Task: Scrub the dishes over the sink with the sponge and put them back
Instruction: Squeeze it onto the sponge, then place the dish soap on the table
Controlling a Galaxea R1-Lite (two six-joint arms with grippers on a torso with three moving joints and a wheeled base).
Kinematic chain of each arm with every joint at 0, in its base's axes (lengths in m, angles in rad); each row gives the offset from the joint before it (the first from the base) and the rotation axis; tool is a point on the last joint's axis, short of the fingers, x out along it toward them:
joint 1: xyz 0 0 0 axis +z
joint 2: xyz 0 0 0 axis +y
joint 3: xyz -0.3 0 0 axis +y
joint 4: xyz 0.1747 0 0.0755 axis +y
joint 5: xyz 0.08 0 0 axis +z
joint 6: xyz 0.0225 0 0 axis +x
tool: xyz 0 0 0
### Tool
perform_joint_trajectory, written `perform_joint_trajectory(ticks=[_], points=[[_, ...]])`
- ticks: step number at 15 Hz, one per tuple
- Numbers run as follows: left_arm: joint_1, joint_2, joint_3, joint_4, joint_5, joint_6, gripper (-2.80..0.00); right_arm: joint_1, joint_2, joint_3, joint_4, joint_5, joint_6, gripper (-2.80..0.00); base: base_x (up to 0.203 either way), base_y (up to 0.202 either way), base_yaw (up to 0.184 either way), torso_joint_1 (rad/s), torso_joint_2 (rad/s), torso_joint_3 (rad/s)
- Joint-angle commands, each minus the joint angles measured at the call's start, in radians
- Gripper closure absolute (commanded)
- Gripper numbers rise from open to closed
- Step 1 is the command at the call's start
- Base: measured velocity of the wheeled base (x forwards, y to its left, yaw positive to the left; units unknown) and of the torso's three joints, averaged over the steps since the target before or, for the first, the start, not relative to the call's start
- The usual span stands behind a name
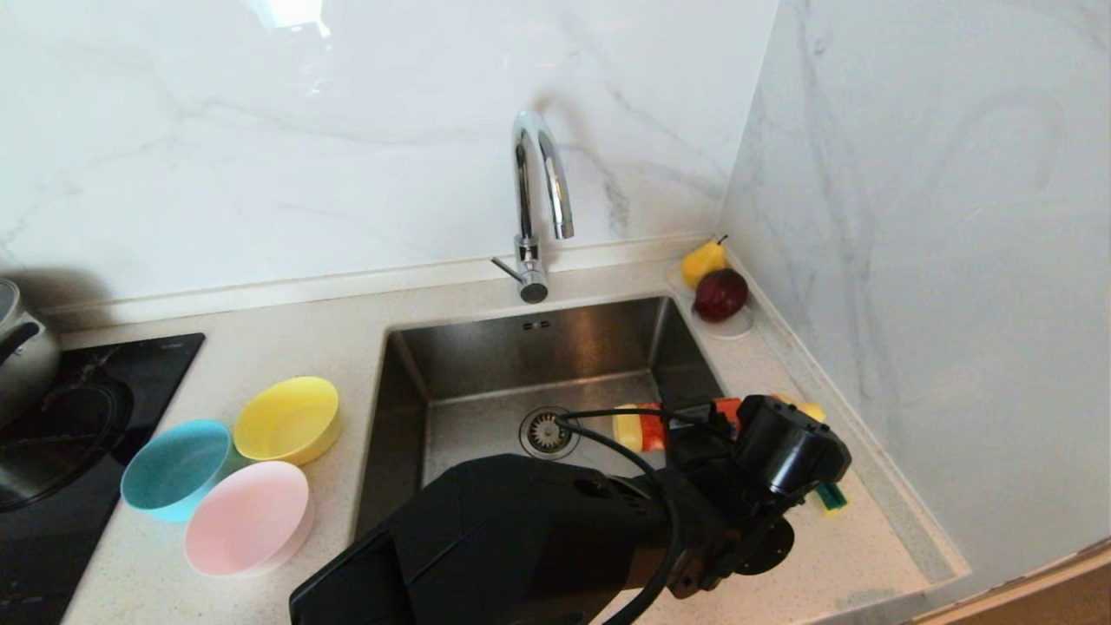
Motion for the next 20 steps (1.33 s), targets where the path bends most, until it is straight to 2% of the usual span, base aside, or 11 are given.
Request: perform_joint_trajectory(ticks=[1,4,7,11,14,17,20], points=[[-0.001,-0.011,0.001,-0.011,0.006,-0.027,0.00,0.001,0.000,0.000,0.000,0.000,0.000,0.00,0.000,0.000,0.000,0.000,0.00,0.000],[-0.005,-0.033,0.002,-0.001,0.005,-0.130,0.00,-0.001,0.000,0.000,0.000,0.000,-0.001,0.00,0.000,0.000,0.000,0.000,0.00,0.000],[-0.011,-0.071,0.003,-0.001,0.003,-0.183,0.00,0.001,0.000,0.000,0.000,0.000,-0.001,0.00,0.000,0.000,0.000,0.000,0.00,0.000],[-0.019,-0.120,0.002,-0.003,0.003,-0.299,0.00,0.001,0.000,0.000,0.000,0.000,-0.001,0.00,0.000,0.000,0.000,0.000,0.00,0.000],[-0.020,-0.180,0.001,-0.020,-0.016,-0.354,0.00,0.001,0.000,0.000,0.000,0.002,0.001,0.00,0.000,0.000,0.000,0.000,0.00,0.000],[-0.022,-0.229,0.001,-0.026,-0.115,-0.427,0.00,0.001,0.000,0.000,0.000,0.000,-0.001,0.00,0.000,0.000,0.000,0.000,0.00,0.000],[-0.029,-0.273,0.001,-0.113,-0.214,-0.441,0.00,0.001,0.000,0.000,0.000,0.000,-0.001,0.00,0.000,0.000,0.000,0.000,0.00,0.000]])
